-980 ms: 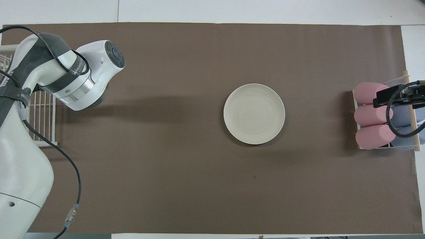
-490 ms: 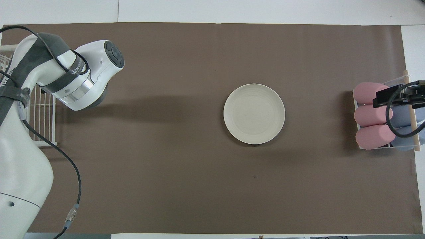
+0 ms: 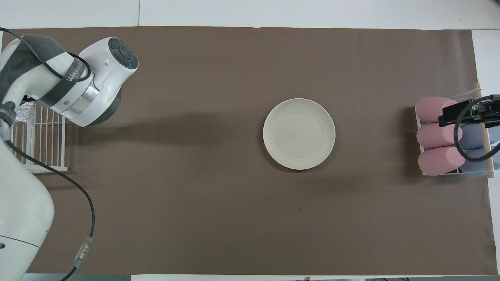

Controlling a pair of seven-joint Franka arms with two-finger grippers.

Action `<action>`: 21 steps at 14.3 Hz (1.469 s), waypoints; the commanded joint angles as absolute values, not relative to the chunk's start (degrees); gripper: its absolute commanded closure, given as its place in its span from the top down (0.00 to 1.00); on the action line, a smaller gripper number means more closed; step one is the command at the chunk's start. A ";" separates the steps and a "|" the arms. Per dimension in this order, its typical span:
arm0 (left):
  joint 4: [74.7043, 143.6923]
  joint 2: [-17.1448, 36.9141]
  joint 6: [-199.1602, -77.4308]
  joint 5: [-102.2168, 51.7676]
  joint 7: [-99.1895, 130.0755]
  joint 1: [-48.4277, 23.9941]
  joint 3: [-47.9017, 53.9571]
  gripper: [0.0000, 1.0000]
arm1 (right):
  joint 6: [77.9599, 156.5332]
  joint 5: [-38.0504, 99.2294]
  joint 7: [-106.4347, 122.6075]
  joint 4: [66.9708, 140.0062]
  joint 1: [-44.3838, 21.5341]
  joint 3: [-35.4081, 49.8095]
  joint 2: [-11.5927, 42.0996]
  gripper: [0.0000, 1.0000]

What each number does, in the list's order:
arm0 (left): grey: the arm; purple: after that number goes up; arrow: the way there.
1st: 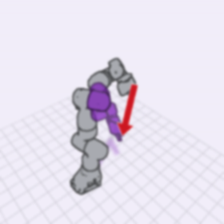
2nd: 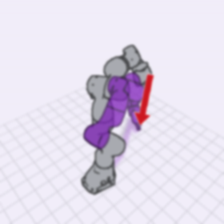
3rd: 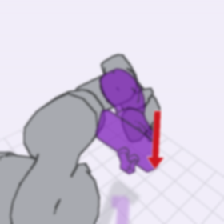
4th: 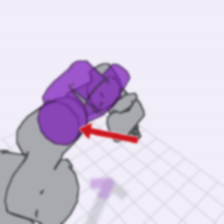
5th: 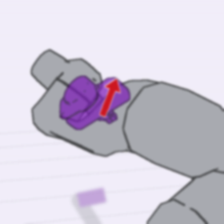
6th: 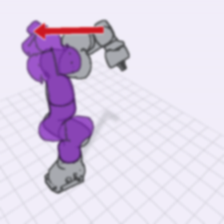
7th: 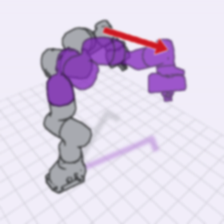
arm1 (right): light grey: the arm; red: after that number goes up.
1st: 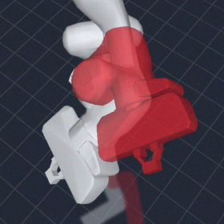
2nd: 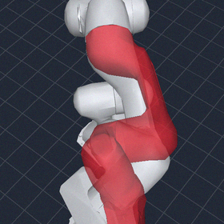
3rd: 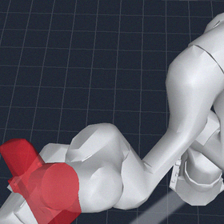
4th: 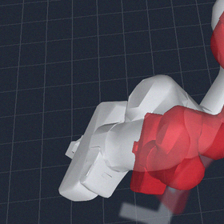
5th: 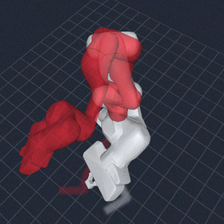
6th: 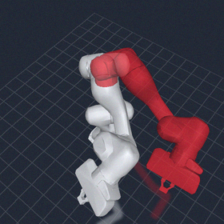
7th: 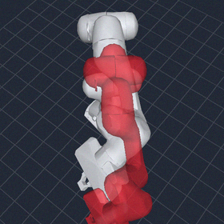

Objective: Wipe plate with sponge

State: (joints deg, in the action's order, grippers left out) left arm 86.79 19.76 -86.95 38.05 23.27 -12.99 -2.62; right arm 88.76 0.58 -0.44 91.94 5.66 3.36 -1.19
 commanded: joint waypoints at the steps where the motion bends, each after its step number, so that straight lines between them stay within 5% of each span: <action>1: 88.07 14.16 -88.15 28.34 21.71 -11.69 -2.99 1.00 | 87.63 1.49 -1.41 91.32 5.89 3.78 -1.32 1.00; 10: 92.01 -2.71 -81.91 0.98 13.36 -4.39 -2.99 1.00 | 87.45 1.49 -1.41 91.58 5.89 3.78 -1.58 1.00; 21: 87.54 1.14 -81.30 2.90 13.27 -5.27 -1.50 1.00 | 87.01 1.49 -0.97 91.76 6.68 3.52 -1.58 1.00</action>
